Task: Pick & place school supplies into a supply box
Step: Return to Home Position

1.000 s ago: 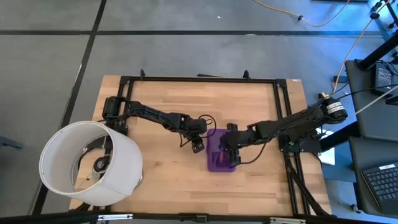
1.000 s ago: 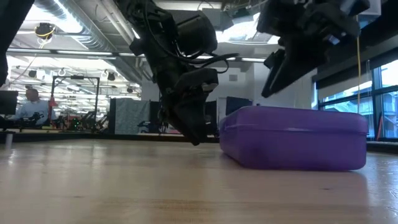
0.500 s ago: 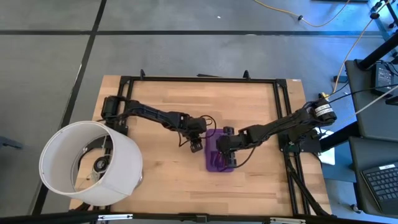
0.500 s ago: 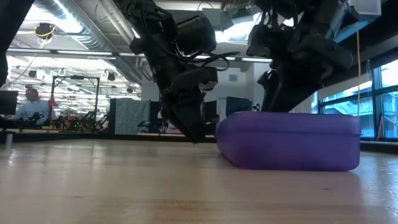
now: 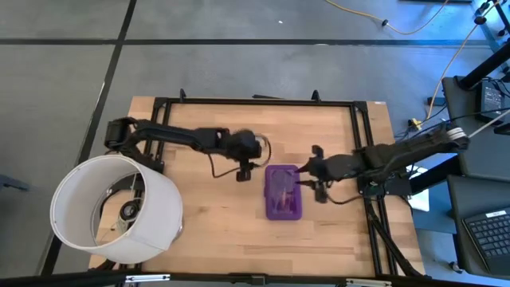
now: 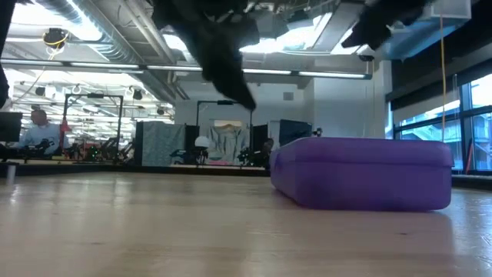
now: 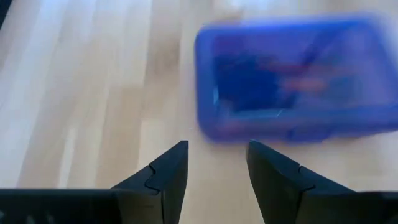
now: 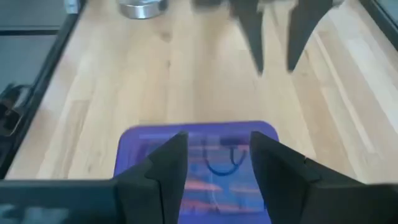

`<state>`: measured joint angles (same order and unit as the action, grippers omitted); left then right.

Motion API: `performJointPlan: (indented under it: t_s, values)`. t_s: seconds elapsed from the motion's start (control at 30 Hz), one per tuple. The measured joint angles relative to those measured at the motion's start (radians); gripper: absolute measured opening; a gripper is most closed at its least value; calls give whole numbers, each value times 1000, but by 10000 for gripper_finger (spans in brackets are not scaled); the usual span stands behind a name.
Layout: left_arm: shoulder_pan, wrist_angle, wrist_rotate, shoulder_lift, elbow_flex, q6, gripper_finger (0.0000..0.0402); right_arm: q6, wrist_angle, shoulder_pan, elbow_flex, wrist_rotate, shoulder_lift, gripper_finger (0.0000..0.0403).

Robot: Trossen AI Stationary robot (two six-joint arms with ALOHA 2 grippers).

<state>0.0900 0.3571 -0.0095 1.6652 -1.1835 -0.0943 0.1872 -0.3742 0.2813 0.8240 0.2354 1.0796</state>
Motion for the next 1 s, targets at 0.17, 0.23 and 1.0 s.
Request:
performJointPlan:
  t_s: [0.17,0.23,1.0]
  values:
    - [101,-184,163,-109,135,5,157,-38,154,-1,-215,-11,-240,176]
    - [149,-260,155,-177,240,27,157,-37,144,-2,-278,28,-329,176]
    - [353,-662,44,-1026,1025,322,157,70,164,-5,-613,101,-904,176]
